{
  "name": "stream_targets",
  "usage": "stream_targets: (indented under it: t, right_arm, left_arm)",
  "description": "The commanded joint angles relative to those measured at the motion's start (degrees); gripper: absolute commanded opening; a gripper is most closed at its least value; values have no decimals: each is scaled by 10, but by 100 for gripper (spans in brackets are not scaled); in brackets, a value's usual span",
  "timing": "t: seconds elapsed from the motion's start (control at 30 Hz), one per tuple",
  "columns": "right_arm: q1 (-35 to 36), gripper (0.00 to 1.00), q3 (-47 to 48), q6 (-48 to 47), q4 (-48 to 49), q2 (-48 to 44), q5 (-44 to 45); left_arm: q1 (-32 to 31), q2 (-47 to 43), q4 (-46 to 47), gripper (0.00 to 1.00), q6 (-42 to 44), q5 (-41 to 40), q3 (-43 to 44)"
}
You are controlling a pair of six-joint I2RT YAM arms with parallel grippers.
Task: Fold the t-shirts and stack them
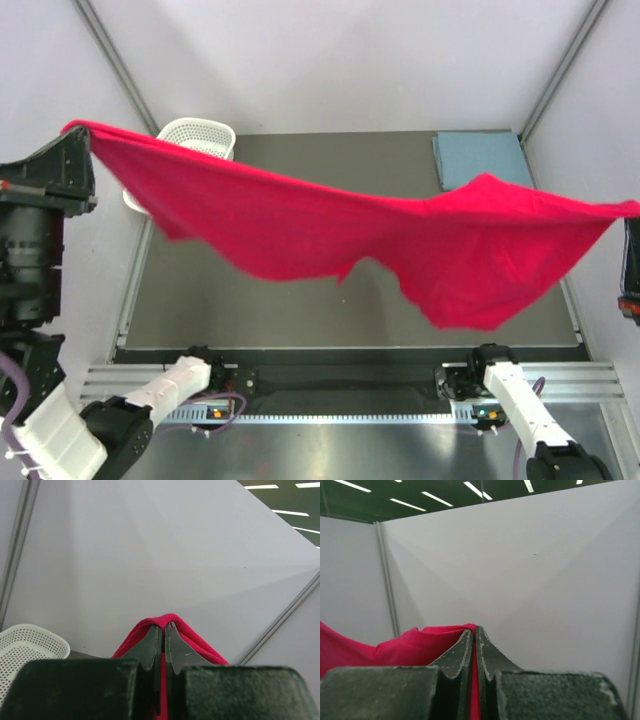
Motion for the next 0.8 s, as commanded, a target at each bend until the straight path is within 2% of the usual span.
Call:
stream_targets:
  t: [0.0, 0.17, 0.37, 0.4, 0.57, 0.67, 0.77]
  right_arm:
    - [-4, 0, 18, 54, -30, 6, -20]
    - [-7, 0, -45, 61, -13, 4, -13]
    - [-7, 0, -277, 42, 103, -29, 15]
    - [-8, 0, -345, 41, 137, -35, 21]
    - [-8, 0, -560, 37, 262, -26, 57]
    - [-7, 0, -641, 29, 336, 13, 76]
    - [-16, 0, -680, 12, 391, 78, 91]
  left_arm:
    - [-25, 10, -38, 0, 32, -76, 12]
    - [-45, 37, -15, 0, 21, -87, -25]
    - [-45, 116, 78, 0, -13, -60, -117]
    - [-44, 130, 87, 0, -20, -59, -136]
    - [-42, 243, 170, 0, -5, -32, -215]
    - [-18, 332, 198, 0, -13, 6, -232]
    - [9, 424, 229, 0, -23, 40, -225]
